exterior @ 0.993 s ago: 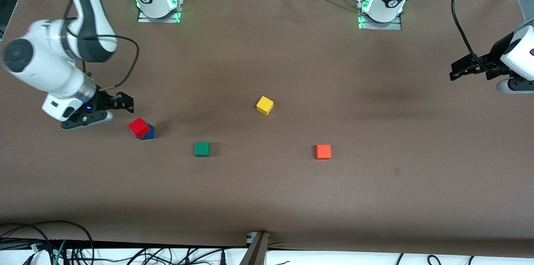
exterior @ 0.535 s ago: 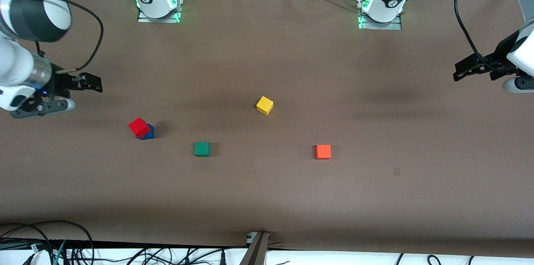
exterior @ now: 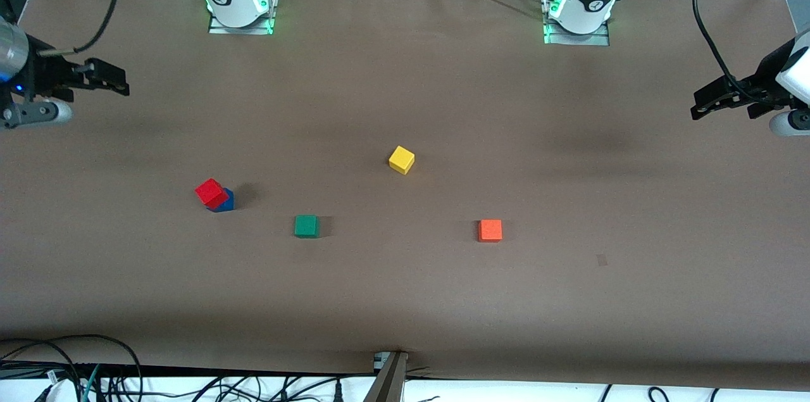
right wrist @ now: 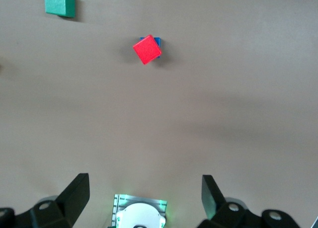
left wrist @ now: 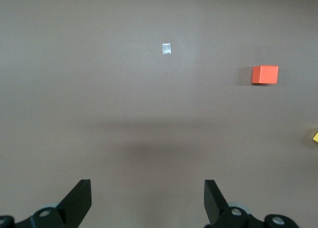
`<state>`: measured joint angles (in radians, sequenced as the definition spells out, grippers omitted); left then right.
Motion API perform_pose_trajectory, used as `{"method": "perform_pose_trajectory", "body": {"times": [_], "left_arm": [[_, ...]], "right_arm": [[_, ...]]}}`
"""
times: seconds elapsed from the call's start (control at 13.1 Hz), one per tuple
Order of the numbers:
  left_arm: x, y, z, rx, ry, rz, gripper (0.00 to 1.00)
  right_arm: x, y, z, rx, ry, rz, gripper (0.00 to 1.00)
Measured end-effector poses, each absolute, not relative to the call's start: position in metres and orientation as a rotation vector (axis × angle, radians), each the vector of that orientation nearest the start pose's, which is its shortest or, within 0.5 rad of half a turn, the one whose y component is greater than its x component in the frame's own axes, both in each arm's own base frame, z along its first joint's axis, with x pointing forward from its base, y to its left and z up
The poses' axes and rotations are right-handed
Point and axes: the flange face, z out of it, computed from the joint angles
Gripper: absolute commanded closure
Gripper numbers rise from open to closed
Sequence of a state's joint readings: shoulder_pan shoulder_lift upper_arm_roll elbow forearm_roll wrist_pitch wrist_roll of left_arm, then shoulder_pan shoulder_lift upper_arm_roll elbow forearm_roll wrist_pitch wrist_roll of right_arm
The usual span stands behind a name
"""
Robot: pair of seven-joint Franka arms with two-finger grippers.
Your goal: Pass red block to right arm, stack on blue
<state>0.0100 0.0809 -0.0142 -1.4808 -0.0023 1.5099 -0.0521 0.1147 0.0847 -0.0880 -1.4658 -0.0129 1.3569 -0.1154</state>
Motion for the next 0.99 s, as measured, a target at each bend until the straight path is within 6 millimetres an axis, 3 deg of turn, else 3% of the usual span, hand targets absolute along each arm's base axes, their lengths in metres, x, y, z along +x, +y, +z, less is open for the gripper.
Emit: {"method": "perform_pose_trajectory", "body": {"times": [0.23,0.38,0.99], "left_arm": [[0.573,-0.002,0.616,-3.142,-0.076,0.083,0.00],[0.573,-0.002,0.616,-3.142,-0.076,0.083,0.00],[0.574,0.003,0.614,-3.141,-0.089,0.090,0.00]], "right_arm": [[0.530,0.006,0.647,-3.134,-0.200,0.215,0.00],[0.521,0.004,0.656,-3.134,-0.198,0.194,0.00],[0.534,0.004,0.631,-3.130,-0.191,0.268,0.00]]}}
